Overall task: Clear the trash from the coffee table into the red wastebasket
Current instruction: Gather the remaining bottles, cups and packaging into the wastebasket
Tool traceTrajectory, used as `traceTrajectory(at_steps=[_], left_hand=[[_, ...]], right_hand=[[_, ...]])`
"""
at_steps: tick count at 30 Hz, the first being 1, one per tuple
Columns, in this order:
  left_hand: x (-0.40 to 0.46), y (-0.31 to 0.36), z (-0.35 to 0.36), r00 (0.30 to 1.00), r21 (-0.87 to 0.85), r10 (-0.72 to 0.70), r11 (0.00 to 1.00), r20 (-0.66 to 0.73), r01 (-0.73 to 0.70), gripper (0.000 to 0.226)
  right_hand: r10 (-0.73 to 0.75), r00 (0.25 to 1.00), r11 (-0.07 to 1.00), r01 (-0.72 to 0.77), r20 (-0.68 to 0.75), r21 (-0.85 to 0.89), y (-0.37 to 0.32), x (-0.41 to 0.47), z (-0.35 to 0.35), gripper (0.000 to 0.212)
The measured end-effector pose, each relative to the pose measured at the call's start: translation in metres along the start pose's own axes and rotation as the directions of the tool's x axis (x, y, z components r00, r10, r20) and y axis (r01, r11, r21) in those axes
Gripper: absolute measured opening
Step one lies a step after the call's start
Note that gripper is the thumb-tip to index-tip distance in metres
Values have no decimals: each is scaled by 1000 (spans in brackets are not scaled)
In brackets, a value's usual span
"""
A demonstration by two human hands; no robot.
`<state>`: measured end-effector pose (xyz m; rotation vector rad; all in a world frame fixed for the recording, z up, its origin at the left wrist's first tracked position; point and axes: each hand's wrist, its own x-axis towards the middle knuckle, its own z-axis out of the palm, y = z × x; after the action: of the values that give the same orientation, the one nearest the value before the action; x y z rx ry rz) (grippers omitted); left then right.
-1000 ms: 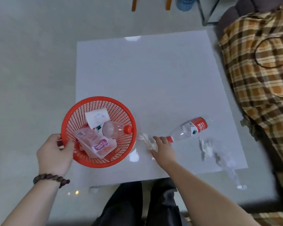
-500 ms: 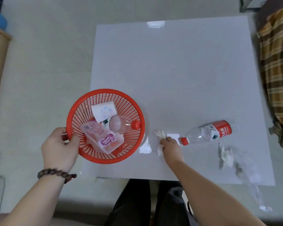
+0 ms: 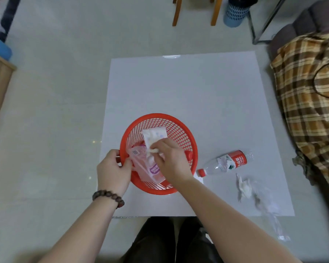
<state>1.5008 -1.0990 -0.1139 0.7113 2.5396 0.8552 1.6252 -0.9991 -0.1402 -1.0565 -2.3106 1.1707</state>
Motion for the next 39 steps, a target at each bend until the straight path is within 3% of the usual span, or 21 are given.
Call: traceTrajectory(at_steps=[2,4,6,9,11,14,17,20,26,34,37,39], left_hand=[[-7,10,5,1000,-18,10,1000,20,-10,4],[-13,17,9,999,-34,13,999,34,-12,1],[-15,20,11,999,-43,-9,999,32,10,2],[-16,19,12,999,-27,-44,999,8,44,2],[-16,15,13,998,-22,-56,998,-6,56,2],[-19,9,14,997,6,-62,998,-37,63,2],[-26,5,17,995,29,-77,996,-67,79,2],[-36,2,19,991,43,-92,994,-93,97,3],[-49,-7,17,983,70,-122,989,-135,133,6],[-56,-21,12,977,123,-135,980,-165,156,5],[-57,-23,12,978,129,-137,979,-160,158,6],[-56,-19,12,980,124,-130,981,-148,149,7]], right_hand=[[-1,990,999,6,142,-34,-3,-1,0,26],[3,981,999,7,195,-50,-1,-5,-6,36],[-4,992,1000,7,129,-17,5,-12,-19,40],[35,995,999,-32,-94,38,30,-28,-47,30],[145,971,989,-139,-189,46,61,-39,-66,23],[306,926,944,-326,-220,-58,121,-53,-87,21],[439,897,841,-427,-41,-331,174,-61,-90,40],[505,851,733,-333,146,-593,205,-63,-82,62],[504,844,642,-226,181,-733,236,-63,-60,67],[461,878,627,-221,127,-747,241,-63,-56,64],[457,884,721,-306,95,-622,221,-64,-69,65],[441,897,816,-387,31,-430,197,-63,-82,67]])
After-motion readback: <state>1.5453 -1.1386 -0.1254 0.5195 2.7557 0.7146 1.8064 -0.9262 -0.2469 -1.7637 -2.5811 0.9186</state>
